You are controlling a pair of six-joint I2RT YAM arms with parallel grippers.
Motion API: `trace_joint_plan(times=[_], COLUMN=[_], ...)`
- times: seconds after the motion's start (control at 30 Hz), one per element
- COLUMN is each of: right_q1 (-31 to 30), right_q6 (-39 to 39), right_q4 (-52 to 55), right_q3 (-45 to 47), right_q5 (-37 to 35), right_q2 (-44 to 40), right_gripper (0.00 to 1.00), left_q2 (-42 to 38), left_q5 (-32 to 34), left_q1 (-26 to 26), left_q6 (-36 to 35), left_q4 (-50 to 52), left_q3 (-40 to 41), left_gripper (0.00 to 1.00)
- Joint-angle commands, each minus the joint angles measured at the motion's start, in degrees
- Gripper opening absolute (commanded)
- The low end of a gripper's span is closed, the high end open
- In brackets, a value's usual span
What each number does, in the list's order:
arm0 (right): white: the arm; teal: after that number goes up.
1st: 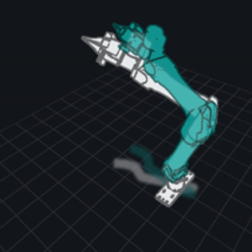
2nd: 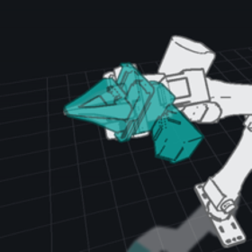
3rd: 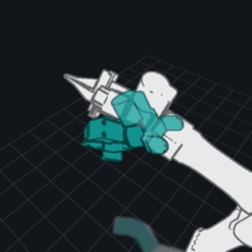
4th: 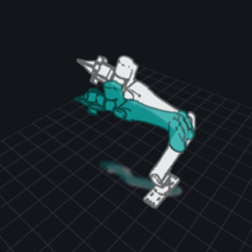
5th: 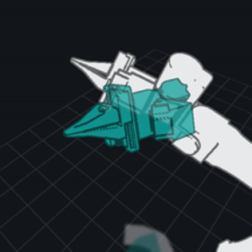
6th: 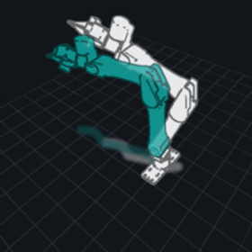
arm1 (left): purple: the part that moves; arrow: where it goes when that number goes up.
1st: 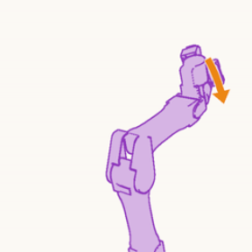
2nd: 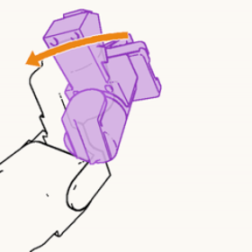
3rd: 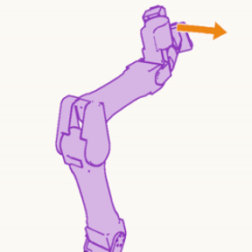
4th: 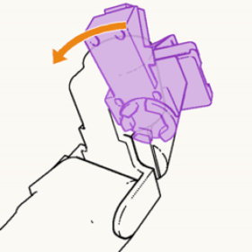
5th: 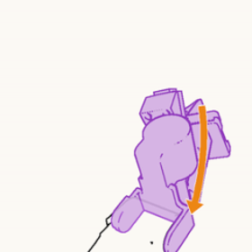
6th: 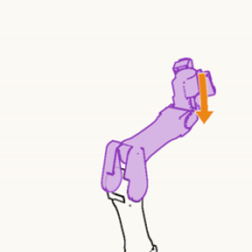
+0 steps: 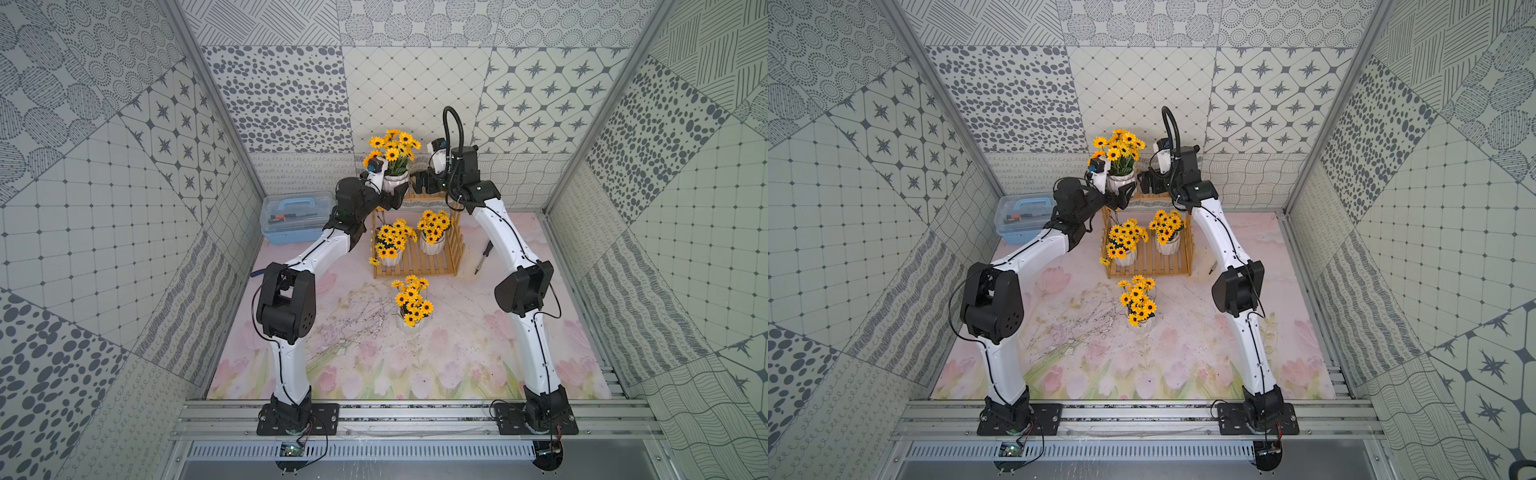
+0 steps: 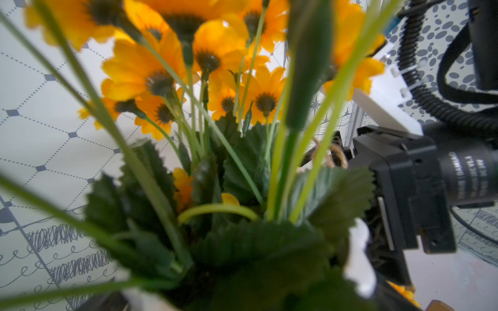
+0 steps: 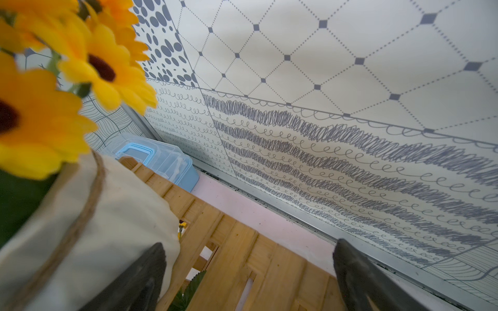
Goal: Take the sunflower pots off the shelves
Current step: Pick up the sunflower pot from the shelf.
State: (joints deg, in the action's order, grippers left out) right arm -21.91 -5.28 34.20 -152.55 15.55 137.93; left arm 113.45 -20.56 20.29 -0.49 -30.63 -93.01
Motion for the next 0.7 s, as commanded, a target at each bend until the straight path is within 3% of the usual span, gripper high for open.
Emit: trace_joint_plan(times=[0.0,0.3,0.67], right_q1=[-3.5,-3.4,-3.0], right_q6=[0.7,-0.4,0.0], right_q4=[1.8,-1.6,0.0], right_q3=[0.8,6.7,7.9], right_q5=[3.9,1.2,-1.5], right_q2=[-3.6,-8.7,-11.9], right_gripper=[0.98,0.98,0.98], left_q2=[-0.9,-2.6,-4.3], left_q5=[-4.0,-2.6,-2.7], left_q1=[1.4,1.4,1.4], left_q6=[4.6,4.0,3.7], left_q4=[-4.2,-8.4,-9.7], left_q3=[1.1,1.9,1.0], left_gripper=[0.00,0.00,0.00])
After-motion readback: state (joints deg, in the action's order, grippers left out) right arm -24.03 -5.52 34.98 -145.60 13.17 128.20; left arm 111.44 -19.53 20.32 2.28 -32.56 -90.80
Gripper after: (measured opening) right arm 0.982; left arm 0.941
